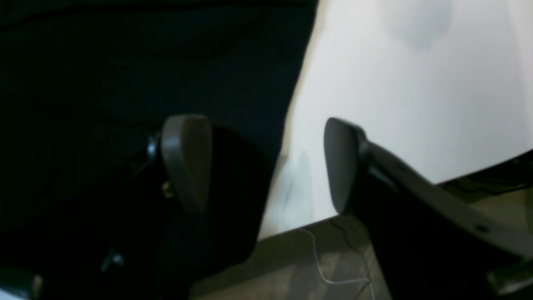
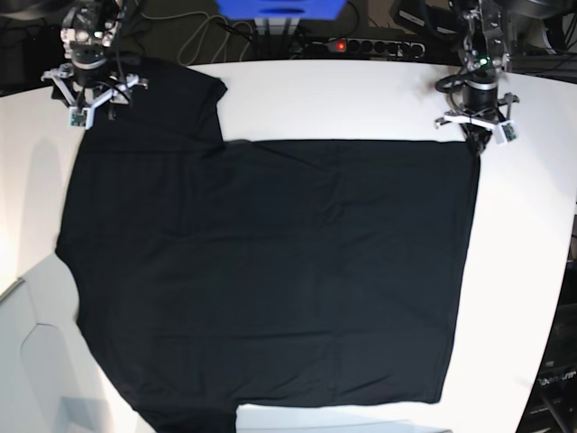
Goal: Fold the T-shirt properly
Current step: 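Lower both grippers onto the shirt's shoulder corners and grasp them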
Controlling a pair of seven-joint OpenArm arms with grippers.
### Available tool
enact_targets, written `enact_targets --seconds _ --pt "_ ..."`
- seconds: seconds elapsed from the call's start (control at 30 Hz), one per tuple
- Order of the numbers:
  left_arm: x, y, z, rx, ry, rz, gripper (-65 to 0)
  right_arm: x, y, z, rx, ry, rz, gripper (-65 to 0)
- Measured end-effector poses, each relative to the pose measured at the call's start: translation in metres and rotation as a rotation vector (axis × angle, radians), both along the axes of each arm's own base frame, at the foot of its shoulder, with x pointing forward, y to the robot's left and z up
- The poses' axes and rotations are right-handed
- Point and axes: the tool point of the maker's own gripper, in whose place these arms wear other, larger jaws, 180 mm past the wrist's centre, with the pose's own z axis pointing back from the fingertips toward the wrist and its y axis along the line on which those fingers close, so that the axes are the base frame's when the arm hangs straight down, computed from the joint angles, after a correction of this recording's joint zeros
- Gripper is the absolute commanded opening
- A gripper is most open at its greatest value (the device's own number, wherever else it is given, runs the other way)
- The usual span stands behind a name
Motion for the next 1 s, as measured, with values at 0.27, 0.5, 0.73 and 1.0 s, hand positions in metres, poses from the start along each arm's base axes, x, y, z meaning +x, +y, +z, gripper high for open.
enact_targets --seconds 0.27,0.5,0.73,1.0 --pt "0.0 0.005 0.001 0.013 0.013 -0.014 -64.8 0.003 0.004 -0.008 0.024 -0.009 0.051 -22.7" --pt "0.0 0.004 0.001 0.012 0.012 -0.013 -64.8 0.007 0.04 -0.011 0.12 0.001 0.254 -39.7" --pt "-0.001 0.004 0.001 0.012 0.015 -0.013 -64.8 0.005 0.046 -0.012 0.146 0.003 0.273 -65.0" --pt "-0.005 0.005 0.0 0.016 0.016 -0.012 -64.8 -0.001 0.004 -0.007 0.078 0.023 0.155 -65.0"
